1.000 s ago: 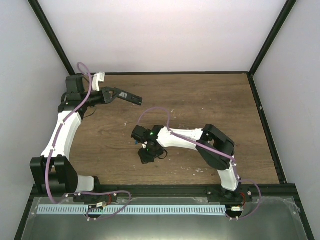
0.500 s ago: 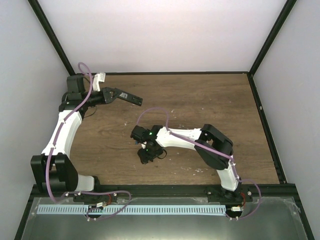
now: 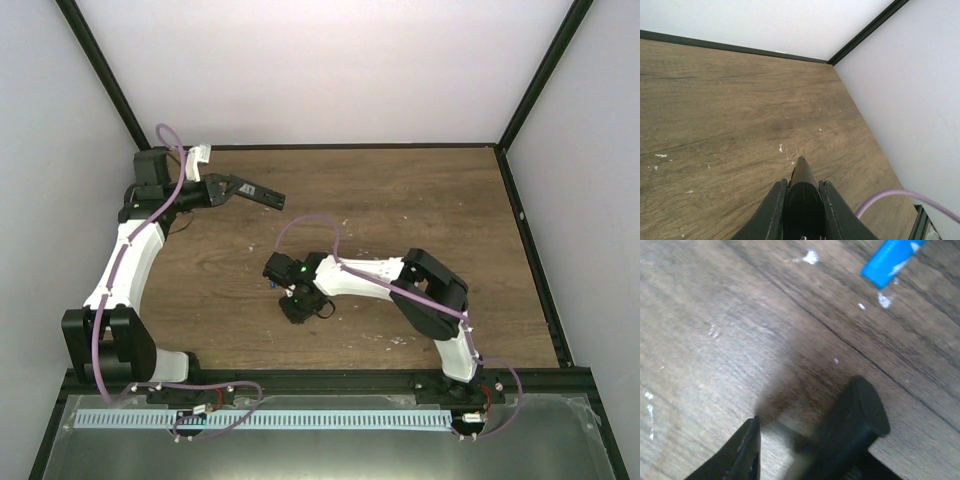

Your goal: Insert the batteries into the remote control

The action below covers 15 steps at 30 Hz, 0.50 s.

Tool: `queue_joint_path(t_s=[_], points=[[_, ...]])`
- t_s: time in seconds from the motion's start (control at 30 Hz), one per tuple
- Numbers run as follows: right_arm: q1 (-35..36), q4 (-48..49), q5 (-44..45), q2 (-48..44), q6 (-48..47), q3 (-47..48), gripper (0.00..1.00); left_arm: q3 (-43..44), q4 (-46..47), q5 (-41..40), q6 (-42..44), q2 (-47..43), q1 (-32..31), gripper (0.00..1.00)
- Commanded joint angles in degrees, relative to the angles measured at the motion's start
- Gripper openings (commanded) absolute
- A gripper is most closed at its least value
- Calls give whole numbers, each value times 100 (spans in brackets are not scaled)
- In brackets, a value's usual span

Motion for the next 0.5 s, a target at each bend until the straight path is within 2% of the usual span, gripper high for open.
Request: queue_joint_path(t_s=[0.0,0.13,0.23,0.47], points=[[31,-110,257,136,110,-304,24,2,125,99,-26,-17,13,0],[-30,-137,473,-156,225,-470,10,-6,122,93,-42,-34,22,0],[-179,37,460,-557,306,-749,5,-4,124,72,-44,-56,18,0],[-1106,1537,-634,-1868,214,-2143,1,-18,165,83,-82,-87,18,0]])
